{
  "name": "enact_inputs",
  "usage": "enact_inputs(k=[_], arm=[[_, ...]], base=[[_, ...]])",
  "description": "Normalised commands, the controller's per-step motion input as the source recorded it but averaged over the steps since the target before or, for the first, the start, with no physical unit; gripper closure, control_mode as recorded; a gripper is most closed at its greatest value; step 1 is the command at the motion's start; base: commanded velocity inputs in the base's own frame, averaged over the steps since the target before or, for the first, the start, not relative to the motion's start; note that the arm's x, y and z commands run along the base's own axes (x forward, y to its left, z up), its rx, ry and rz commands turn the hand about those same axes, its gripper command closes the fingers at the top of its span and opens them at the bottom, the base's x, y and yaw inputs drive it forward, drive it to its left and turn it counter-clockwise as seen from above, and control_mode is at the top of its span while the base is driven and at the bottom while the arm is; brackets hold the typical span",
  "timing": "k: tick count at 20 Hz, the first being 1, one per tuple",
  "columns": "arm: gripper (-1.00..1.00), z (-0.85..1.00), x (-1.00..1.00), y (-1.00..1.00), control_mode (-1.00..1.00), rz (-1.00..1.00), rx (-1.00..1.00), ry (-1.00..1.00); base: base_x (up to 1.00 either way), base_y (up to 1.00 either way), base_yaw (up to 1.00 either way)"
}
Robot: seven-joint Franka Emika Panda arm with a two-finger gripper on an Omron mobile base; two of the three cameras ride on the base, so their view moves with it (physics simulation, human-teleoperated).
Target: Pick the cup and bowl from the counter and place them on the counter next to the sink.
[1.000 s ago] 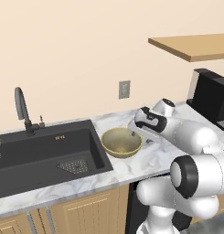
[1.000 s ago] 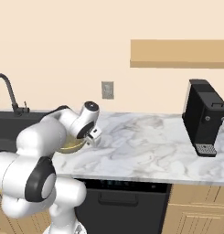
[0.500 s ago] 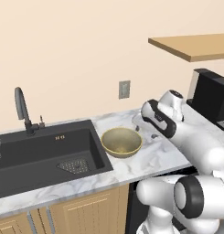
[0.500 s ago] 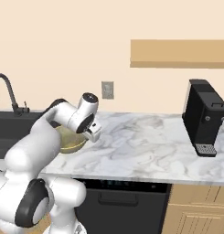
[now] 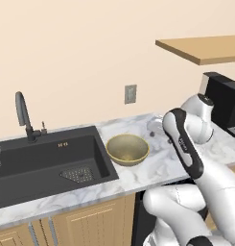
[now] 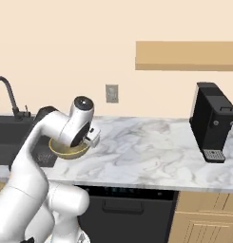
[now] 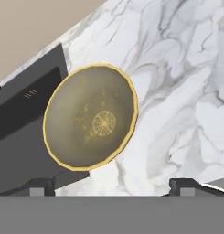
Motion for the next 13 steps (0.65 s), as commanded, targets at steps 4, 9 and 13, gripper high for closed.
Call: enact_inputs(k=[4,9,13], arm=[[-1.00,0.33,-0.68,0.00,-1.00,0.07,-0.04,-0.18],[-1.00,0.24,-0.66,0.00,-1.00,0.07,-0.04,-0.13],[-1.00,0.12,-0.61,0.00,-1.00,0.06,-0.04,-0.10]], base=[[0.00,0.00,0.00],[0.00,0.00,0.00],[0.00,0.00,0.00]])
